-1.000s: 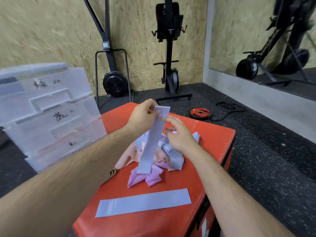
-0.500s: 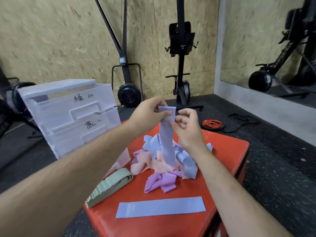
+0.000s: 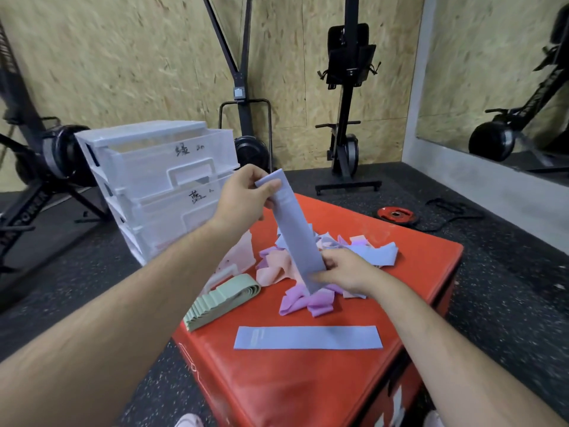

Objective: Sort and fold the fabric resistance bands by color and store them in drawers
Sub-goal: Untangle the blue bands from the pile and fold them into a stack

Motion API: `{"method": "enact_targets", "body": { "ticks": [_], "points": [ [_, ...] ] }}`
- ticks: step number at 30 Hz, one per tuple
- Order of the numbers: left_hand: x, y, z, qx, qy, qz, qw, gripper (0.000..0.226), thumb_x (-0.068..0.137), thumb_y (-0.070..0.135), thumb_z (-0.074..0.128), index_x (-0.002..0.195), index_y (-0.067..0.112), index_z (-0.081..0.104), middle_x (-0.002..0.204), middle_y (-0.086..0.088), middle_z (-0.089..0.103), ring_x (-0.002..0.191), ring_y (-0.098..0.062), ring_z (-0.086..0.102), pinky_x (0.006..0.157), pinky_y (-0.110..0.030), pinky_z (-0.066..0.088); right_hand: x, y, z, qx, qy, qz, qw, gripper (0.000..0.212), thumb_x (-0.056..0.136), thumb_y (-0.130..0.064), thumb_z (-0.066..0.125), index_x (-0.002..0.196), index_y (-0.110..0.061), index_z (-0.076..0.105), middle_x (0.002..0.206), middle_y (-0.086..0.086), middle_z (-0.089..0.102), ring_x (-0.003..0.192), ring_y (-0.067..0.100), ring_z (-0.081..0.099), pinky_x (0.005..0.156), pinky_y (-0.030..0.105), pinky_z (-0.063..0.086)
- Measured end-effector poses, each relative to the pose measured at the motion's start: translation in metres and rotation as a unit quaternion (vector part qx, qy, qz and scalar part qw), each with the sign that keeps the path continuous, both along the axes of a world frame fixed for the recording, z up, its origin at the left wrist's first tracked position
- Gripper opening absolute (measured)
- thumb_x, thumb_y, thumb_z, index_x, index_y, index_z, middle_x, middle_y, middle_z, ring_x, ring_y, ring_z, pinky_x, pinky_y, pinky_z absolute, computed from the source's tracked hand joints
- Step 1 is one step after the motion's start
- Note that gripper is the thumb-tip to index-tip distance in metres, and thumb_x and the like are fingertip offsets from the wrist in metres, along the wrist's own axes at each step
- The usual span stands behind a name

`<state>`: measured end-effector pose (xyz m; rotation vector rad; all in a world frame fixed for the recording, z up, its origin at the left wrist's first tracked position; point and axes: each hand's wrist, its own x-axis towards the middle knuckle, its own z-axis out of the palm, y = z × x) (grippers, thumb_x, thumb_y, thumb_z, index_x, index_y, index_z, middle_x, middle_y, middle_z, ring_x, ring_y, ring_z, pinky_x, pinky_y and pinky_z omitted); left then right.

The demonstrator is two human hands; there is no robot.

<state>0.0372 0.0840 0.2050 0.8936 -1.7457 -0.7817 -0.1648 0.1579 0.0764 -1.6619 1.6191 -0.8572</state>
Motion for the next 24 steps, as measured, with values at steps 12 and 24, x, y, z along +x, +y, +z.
{"method": "enact_targets", "body": {
  "ticks": [12, 24],
  "points": [
    [0.081, 0.005, -0.127, 0.246, -0.049, 0.092, 0.964, 0.026, 0.086, 0.022, 0.072, 0.072, 0.017, 0.051, 0.059, -0.001, 0.035, 0.046, -0.015, 0.03, 0.042, -0.02, 0.023, -0.067, 0.045, -0.023, 0.084, 0.041, -0.096, 0.991, 0.018, 0.084, -0.024, 0.079, 0.097, -0.016, 0.07, 0.086, -0.003, 0.065, 0.078, 0.015, 0.059, 0.064, 0.027, 0.045],
    [0.086, 0.011, -0.218, 0.3, -0.316, 0.057, 0.898, 0.027, 0.084, 0.022, 0.076, 0.068, 0.007, 0.06, 0.06, -0.009, 0.058, 0.058, -0.024, 0.054, 0.051, -0.026, 0.044, -0.056, 0.057, -0.078, 0.17, 0.099, -0.141, 0.97, 0.026, 0.081, -0.009, 0.08, 0.102, -0.011, 0.063, 0.075, 0.009, 0.062, 0.052, 0.02, 0.054, 0.052, 0.026, 0.049]
  ]
}}
